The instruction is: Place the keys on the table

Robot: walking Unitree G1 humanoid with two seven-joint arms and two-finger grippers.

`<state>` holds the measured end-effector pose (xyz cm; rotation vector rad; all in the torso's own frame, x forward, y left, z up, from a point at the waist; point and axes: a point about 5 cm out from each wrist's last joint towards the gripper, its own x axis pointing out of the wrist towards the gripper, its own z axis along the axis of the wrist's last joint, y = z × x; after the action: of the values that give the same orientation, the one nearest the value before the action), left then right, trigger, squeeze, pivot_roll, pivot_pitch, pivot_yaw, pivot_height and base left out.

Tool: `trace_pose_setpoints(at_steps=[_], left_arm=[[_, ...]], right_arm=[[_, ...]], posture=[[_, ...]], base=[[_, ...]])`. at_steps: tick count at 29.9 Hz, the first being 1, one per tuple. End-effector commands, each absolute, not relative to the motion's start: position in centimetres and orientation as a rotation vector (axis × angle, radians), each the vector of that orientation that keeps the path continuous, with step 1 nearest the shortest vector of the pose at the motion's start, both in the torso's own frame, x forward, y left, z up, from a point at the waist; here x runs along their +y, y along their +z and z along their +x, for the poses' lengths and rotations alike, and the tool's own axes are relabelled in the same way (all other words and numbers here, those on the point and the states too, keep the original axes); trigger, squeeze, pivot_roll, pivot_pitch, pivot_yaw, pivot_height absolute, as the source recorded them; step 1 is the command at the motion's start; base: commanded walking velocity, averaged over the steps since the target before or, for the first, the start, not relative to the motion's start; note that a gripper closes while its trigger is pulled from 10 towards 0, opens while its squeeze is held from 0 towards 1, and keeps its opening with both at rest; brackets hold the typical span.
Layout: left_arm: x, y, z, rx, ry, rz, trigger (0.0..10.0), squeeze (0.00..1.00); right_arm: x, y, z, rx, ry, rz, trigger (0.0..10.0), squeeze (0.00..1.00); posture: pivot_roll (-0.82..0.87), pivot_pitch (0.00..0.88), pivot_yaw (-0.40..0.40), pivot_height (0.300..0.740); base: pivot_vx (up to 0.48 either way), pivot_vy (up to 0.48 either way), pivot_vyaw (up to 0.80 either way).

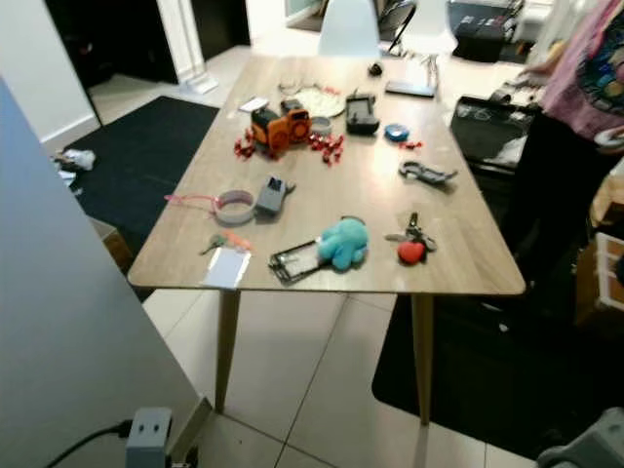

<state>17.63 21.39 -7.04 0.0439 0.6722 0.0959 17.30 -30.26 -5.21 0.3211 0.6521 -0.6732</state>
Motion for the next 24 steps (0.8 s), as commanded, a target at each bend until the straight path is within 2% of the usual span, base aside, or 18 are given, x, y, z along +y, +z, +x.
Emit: trace_pose_setpoints(at_steps=[1, 3, 6, 8, 11, 13, 24], left_arm=[[21.9, -7.5, 16.5, 0.716, 0.105, 0.053, 10.0, 0.0], [21.7, -7.4, 16.9, 0.715, 0.099, 0.051, 10.0, 0.0], [21.7, -7.4, 17.1, 0.715, 0.096, 0.051, 10.0, 0.0], [21.4, -7.6, 17.1, 0.732, 0.082, 0.063, 10.0, 0.0], [21.3, -7.7, 16.9, 0.745, 0.073, 0.064, 10.0, 0.0], [21.1, -8.0, 16.4, 0.764, 0.053, 0.05, 10.0, 0.0], [20.3, -8.0, 16.2, 0.735, 0.004, 0.012, 10.0, 0.0]], right_arm=[[-27.8, -6.7, 16.6, 0.767, -0.545, 0.274, 10.0, 0.0], [-25.0, -7.5, 16.9, 0.818, -0.399, 0.226, 10.0, 0.0], [-24.3, -7.6, 17.1, 0.823, -0.369, 0.218, 10.0, 0.0], [-22.2, -7.9, 17.6, 0.844, -0.243, 0.178, 10.0, 0.0], [-21.3, -8.0, 17.7, 0.856, -0.166, 0.154, 10.0, 0.0], [-20.0, -8.3, 17.5, 0.88, -0.049, 0.116, 10.0, 0.0], [-19.1, -8.9, 16.5, 0.918, -0.034, 0.109, 10.0, 0.0]], posture=[[0.05, 0.067, 0.0, 0.74], [0.04, 0.066, 0.008, 0.74], [0.04, 0.066, 0.008, 0.74], [0.03, 0.049, 0.01, 0.74], [0.03, 0.042, 0.009, 0.74], [0.02, 0.033, 0.004, 0.74], [0.04, 0.038, 0.0, 0.74]], base=[[0.0, 0.0, 0.0], [0.0, 0.0, 0.0], [0.0, 0.0, 0.0], [0.0, 0.0, 0.0], [0.0, 0.0, 0.0], [0.0, 0.0, 0.0], [0.0, 0.0, 0.0]])
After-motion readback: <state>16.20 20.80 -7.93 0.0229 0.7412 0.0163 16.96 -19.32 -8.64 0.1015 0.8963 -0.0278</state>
